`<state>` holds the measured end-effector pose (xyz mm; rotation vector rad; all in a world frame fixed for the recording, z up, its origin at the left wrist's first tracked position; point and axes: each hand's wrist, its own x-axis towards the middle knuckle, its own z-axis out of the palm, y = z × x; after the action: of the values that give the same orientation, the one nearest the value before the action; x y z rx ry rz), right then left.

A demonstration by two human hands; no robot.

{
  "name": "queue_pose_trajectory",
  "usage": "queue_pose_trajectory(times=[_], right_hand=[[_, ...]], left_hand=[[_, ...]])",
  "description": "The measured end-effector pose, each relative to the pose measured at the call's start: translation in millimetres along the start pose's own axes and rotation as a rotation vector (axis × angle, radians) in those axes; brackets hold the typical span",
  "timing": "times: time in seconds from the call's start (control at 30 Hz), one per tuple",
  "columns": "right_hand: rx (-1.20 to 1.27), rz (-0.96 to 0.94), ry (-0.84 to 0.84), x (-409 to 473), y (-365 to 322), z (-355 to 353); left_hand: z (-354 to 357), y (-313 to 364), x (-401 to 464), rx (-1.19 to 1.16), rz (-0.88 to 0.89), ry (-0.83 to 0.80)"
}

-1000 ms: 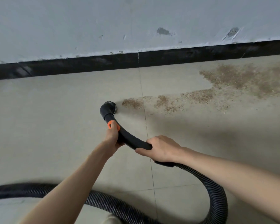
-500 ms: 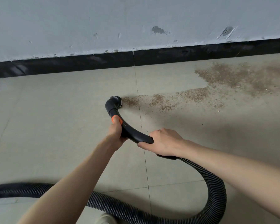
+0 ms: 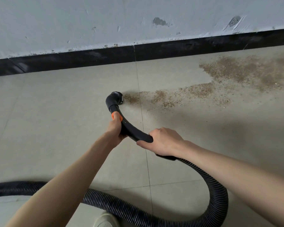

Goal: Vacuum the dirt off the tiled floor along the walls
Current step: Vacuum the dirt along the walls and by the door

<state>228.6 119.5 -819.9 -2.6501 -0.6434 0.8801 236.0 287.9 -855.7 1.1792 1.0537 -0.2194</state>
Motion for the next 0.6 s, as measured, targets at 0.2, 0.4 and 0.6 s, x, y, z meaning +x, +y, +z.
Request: queue_pose_trajectory(times=[0.2,0.4,0.6], right_hand=[[0.024,0.012,-0.039,-34,10,19],[0.035,0.025,-0.063,-55,19,22],[0.032,0.035,-0.058,-56,22,25]], left_hand=[[-2,-35,-19,0.032,0.008,0.053],[5,-52,-34,0.039,0.017,0.044],[8,-54,-33,0.055,0.012,0.041]])
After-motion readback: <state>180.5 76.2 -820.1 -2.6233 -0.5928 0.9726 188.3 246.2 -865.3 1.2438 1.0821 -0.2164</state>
